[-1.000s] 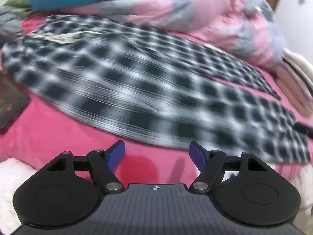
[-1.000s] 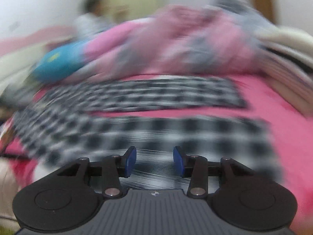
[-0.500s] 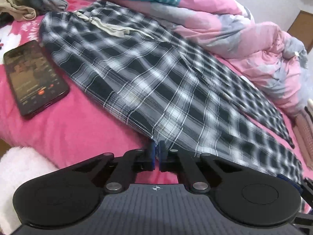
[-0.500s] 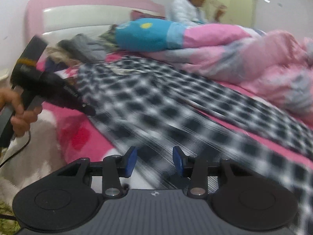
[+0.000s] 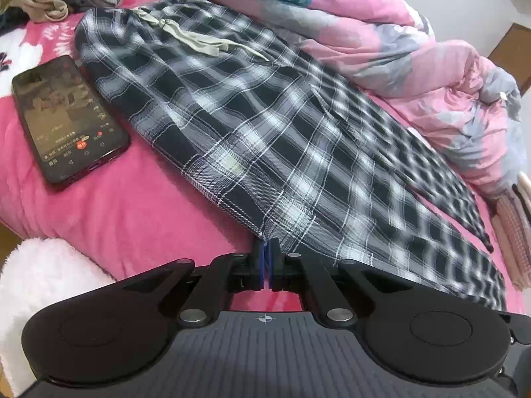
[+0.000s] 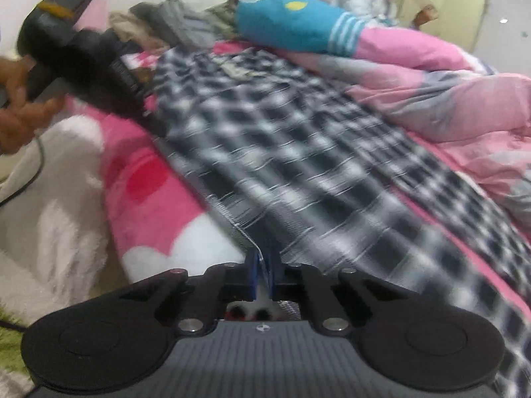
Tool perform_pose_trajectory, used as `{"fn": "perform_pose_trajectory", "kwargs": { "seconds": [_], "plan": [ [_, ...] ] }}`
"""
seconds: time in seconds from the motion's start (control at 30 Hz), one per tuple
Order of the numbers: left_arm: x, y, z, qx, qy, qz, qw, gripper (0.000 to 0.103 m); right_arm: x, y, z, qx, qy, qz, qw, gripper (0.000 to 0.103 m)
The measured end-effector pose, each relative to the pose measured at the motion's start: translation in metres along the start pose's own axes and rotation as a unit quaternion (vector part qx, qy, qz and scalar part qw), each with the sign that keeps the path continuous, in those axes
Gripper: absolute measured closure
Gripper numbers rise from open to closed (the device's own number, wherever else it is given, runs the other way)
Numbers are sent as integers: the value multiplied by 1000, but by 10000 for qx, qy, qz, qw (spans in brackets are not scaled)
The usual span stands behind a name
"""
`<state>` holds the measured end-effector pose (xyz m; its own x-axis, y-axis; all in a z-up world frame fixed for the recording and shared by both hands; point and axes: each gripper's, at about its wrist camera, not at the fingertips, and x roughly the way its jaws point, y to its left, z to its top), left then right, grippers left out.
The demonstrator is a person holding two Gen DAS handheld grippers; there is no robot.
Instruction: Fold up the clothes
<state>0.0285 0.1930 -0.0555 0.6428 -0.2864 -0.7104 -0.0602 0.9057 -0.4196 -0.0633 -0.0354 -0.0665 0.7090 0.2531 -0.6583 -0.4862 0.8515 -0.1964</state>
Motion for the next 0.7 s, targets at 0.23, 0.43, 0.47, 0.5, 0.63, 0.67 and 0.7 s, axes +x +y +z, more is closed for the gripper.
{"fn": "perform_pose_trajectory", "kwargs": {
  "seconds": [0.23,0.43,0.47,0.5,0.63,0.67,0.7],
  "plan": [
    [-12,3,10,-179,21,-212,9996,103,-17,-11,7,27,16,477,9989,102],
    [1,7,10,-63,366,-17,9993,103,-8,-19,-4,248,318,986,9943,102],
    [3,7,10,-33,425,16,9991,103,-2,-17,-7,221,423,1001,9938,102],
    [6,7,10,-4,485,48,9988,102,-1,-15,-10,206,420,985,9940,102],
    [5,3,13,414,646,188,9969,102,-8,-17,-13,300,423,1015,9935,102],
    [4,2,14,541,700,228,9958,102,-12,-20,-14,311,422,988,9937,102],
    [2,0,15,688,747,308,9944,102,-18,-24,-14,321,397,930,9944,101]
  ]
}}
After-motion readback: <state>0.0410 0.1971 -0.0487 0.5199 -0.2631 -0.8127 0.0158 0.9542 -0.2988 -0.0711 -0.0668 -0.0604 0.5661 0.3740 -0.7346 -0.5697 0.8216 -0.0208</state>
